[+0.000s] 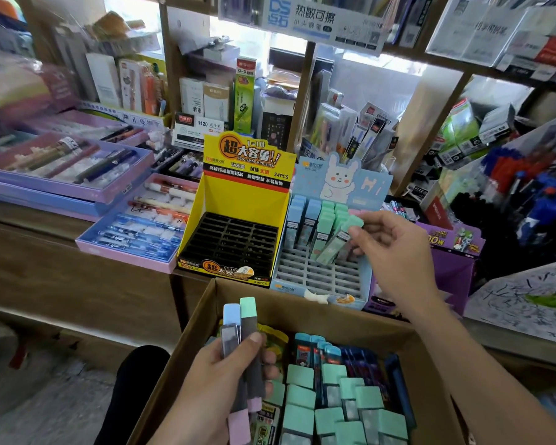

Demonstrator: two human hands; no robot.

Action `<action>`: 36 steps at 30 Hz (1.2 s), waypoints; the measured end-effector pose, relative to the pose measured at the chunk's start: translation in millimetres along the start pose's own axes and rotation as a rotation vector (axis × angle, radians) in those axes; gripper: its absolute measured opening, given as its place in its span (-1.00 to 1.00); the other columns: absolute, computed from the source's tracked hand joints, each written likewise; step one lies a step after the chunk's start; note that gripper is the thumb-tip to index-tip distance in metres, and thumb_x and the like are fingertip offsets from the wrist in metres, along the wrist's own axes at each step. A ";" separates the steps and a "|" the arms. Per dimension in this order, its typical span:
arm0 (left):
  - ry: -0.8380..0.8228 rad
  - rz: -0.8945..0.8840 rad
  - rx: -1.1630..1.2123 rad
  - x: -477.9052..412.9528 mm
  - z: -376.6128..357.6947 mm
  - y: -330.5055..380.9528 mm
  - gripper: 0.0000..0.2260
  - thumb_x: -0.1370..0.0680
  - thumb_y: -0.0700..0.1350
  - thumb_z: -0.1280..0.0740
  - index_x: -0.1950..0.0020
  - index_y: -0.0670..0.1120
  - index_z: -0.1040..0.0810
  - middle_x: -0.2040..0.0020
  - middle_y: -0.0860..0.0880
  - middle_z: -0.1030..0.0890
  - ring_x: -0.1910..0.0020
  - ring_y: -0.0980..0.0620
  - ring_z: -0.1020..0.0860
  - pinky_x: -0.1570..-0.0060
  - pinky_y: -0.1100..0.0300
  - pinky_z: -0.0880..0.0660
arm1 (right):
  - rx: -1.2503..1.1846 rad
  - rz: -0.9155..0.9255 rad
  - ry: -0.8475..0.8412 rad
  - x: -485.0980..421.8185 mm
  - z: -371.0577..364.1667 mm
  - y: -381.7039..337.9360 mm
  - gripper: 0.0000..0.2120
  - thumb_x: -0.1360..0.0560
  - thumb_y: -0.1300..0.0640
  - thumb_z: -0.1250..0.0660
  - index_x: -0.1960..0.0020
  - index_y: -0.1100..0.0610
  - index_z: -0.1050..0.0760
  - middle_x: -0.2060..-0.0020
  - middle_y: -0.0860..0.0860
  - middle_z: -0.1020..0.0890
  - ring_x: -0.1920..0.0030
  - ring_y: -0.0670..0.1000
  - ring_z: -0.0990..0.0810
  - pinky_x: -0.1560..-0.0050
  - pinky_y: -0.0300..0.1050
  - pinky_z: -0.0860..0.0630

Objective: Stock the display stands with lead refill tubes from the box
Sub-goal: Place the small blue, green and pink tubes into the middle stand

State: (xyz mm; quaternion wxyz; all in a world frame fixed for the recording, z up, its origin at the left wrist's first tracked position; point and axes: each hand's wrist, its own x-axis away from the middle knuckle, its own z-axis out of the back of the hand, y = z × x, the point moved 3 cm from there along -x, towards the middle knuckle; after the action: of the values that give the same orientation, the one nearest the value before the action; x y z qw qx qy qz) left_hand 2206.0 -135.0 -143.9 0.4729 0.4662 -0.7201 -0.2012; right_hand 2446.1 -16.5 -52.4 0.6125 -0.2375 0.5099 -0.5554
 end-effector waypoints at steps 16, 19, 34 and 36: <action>-0.004 0.009 -0.014 -2.4 2.1 -1.7 -0.78 -0.56 -0.20 -0.36 -0.15 -0.31 -0.57 0.20 -0.29 -0.66 0.32 -0.15 -0.64 0.39 0.07 -0.59 | 0.119 0.001 -0.112 -11.0 -16.6 4.7 -0.84 -0.56 0.25 -0.46 -0.09 0.04 -0.64 0.12 0.02 -0.70 0.07 0.08 -0.70 -0.08 0.13 -0.67; -0.006 0.007 -0.016 -0.8 1.0 -2.5 -0.79 -0.57 -0.21 -0.36 -0.14 -0.31 -0.57 0.20 -0.29 -0.67 0.33 -0.15 -0.64 0.40 0.08 -0.59 | 0.120 0.005 -0.108 -9.5 -23.7 4.9 -0.81 -0.57 0.27 -0.45 -0.08 0.01 -0.62 0.14 0.00 -0.70 0.10 0.01 -0.72 -0.03 0.09 -0.70; -0.011 -0.017 -0.061 2.8 -1.6 0.0 -0.81 -0.53 -0.23 -0.41 -0.13 -0.25 -0.59 0.20 -0.27 -0.68 0.30 -0.14 -0.64 0.36 0.06 -0.60 | 0.258 0.074 -0.036 4.3 -25.6 -1.7 -0.83 -0.56 0.25 -0.46 -0.02 0.01 -0.55 0.17 -0.09 -0.64 0.14 -0.18 -0.64 0.09 -0.25 -0.62; -0.013 -0.013 -0.062 2.8 -2.6 -0.3 -0.81 -0.53 -0.24 -0.41 -0.12 -0.25 -0.60 0.21 -0.27 -0.67 0.31 -0.14 -0.64 0.37 0.06 -0.59 | 0.238 0.070 -0.018 18.2 -23.2 -5.6 -0.86 -0.55 0.24 -0.47 0.02 0.03 -0.58 0.22 -0.11 -0.62 0.17 -0.19 -0.62 0.13 -0.32 -0.59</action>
State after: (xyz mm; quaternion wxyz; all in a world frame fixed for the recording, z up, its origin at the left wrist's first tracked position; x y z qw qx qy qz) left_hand 2208.1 -137.2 -141.5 0.4812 0.4547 -0.7135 -0.2293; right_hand 2420.6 -28.5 -62.7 0.6599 -0.1502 0.4426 -0.5883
